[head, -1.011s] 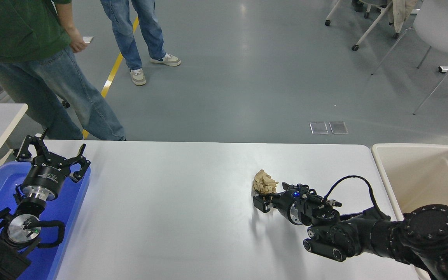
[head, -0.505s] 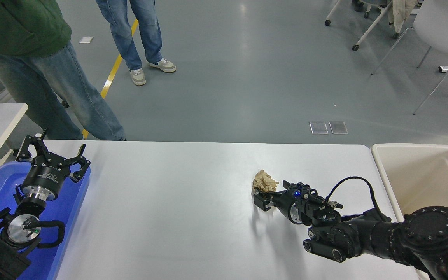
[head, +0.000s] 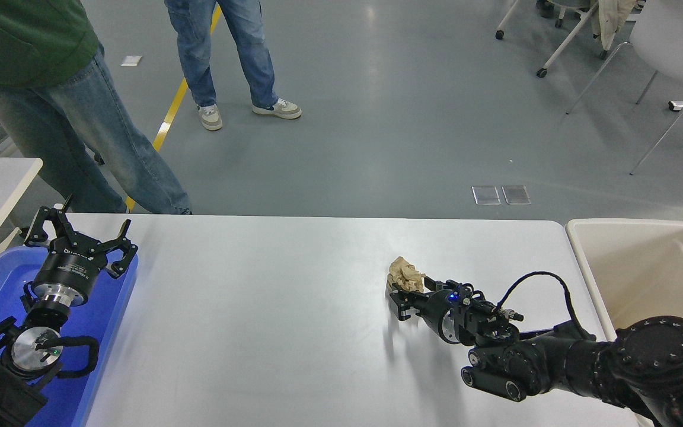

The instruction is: Clean the table surface

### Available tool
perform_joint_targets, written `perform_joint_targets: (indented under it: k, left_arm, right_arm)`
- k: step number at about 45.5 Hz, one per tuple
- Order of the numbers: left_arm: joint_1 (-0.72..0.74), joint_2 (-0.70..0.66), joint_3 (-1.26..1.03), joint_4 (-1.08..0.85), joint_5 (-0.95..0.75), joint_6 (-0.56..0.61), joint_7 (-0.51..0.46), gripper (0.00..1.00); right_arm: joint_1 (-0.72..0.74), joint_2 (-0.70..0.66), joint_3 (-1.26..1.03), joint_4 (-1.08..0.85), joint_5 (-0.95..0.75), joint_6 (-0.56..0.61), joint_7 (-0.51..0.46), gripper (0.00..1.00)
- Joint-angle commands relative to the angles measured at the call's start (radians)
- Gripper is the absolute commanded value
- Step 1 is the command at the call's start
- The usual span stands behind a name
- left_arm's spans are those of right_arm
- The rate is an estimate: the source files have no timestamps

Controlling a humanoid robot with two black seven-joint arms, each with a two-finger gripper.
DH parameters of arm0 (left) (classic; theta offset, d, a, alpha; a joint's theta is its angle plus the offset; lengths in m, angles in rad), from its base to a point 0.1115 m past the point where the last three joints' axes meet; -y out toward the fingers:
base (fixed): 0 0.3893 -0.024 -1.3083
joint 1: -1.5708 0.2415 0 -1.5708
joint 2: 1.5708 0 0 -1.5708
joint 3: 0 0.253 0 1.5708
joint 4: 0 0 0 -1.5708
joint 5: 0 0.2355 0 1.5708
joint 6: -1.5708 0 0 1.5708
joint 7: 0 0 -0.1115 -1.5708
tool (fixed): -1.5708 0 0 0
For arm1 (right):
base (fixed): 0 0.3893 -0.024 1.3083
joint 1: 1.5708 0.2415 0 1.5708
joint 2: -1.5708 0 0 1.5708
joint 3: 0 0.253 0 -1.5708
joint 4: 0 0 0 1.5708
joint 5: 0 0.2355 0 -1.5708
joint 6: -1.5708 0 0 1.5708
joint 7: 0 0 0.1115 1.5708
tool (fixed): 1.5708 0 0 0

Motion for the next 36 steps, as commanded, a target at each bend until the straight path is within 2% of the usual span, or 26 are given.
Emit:
perform_joint_targets:
  k: [1,3,4,20,34,36]
  left_arm:
    - [0.000,0.000,0.000,0.000,0.000,0.000,0.000,1.00]
    - [0.000,0.000,0.000,0.000,0.000,0.000,0.000,1.00]
    - [0.000,0.000,0.000,0.000,0.000,0.000,0.000,1.00]
    - [0.000,0.000,0.000,0.000,0.000,0.000,0.000,1.00]
    - [0.000,0.000,0.000,0.000,0.000,0.000,0.000,1.00]
    - [0.000,0.000,0.000,0.000,0.000,0.000,0.000,1.00]
  right_arm:
    - [-0.001,0.000,-0.001,0.003,0.006,0.008,0.018,0.11]
    - [-0.003,0.000,-0.005,0.003,0.006,0.009,0.018,0.02]
    - [-0.003,0.000,-0.007,0.003,0.006,0.008,0.018,0.00]
    - [0.026,0.000,0.013,0.015,0.049,0.026,0.027,0.00]
    - [0.147,0.000,0.093,0.247,0.152,0.026,0.059,0.00]
    - [0.171,-0.035,0.105,0.293,0.169,0.026,0.059,0.00]
